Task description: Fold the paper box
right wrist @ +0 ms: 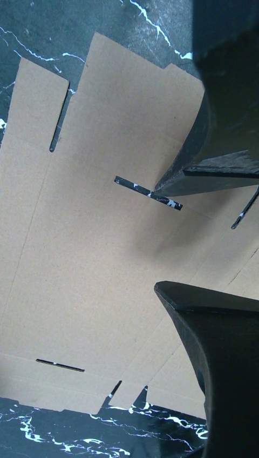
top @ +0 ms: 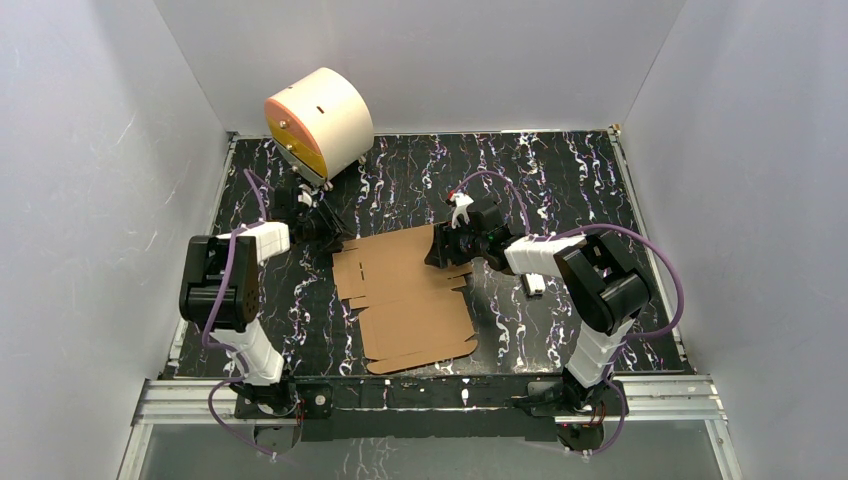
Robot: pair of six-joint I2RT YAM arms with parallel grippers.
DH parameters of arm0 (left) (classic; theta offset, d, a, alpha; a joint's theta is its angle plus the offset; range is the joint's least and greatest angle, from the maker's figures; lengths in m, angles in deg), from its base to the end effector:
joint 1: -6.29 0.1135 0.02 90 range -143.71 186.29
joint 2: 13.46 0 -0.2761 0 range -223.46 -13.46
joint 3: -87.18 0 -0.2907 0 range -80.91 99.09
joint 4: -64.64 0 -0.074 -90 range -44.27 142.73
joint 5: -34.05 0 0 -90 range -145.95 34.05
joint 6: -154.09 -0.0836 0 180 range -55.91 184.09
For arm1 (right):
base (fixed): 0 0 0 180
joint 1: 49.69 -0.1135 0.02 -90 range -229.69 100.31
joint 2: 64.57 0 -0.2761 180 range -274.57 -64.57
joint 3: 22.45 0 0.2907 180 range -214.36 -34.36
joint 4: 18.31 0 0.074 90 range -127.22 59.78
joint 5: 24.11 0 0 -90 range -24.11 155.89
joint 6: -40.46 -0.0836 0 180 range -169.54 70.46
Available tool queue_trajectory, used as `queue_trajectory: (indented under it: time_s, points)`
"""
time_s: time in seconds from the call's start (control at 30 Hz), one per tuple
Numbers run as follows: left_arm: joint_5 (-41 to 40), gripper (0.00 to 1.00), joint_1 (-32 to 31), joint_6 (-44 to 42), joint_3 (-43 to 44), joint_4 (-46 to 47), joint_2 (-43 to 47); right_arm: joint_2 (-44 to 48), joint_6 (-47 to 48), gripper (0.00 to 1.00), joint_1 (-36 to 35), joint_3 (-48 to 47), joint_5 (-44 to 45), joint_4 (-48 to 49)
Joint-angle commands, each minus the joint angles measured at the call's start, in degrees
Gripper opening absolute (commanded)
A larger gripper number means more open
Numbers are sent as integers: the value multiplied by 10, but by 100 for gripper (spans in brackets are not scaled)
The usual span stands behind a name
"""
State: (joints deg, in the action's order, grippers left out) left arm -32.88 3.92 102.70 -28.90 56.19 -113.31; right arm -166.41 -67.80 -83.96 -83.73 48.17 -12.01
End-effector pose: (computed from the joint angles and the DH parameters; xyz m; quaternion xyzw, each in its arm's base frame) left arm 0.4088 -0.0497 0.1094 -0.2072 0.8825 -0.3056 0.2913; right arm 0.3365 0.2600 0.1082 -0.1929 0.8549 0.3265 0.3540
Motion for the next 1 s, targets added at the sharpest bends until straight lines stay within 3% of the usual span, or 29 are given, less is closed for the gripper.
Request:
queue_trajectory:
  time_s: [0.0,0.27,0.5,0.7,0.97]
  points:
    - [0,50,1,2,-8,-6,8,2,2,68,-3,2,1,17]
    - [-83,55,0,-14,-16,-31,69,4,2,68,-3,3,2,17]
    - [-14,53,-1,-7,-10,-17,19,2,2,68,-3,3,1,17]
    - [10,43,-8,-6,-4,-14,-8,6,2,68,-3,4,2,17]
    - [-3,30,-25,-17,5,-28,33,9,2,68,-4,4,2,14]
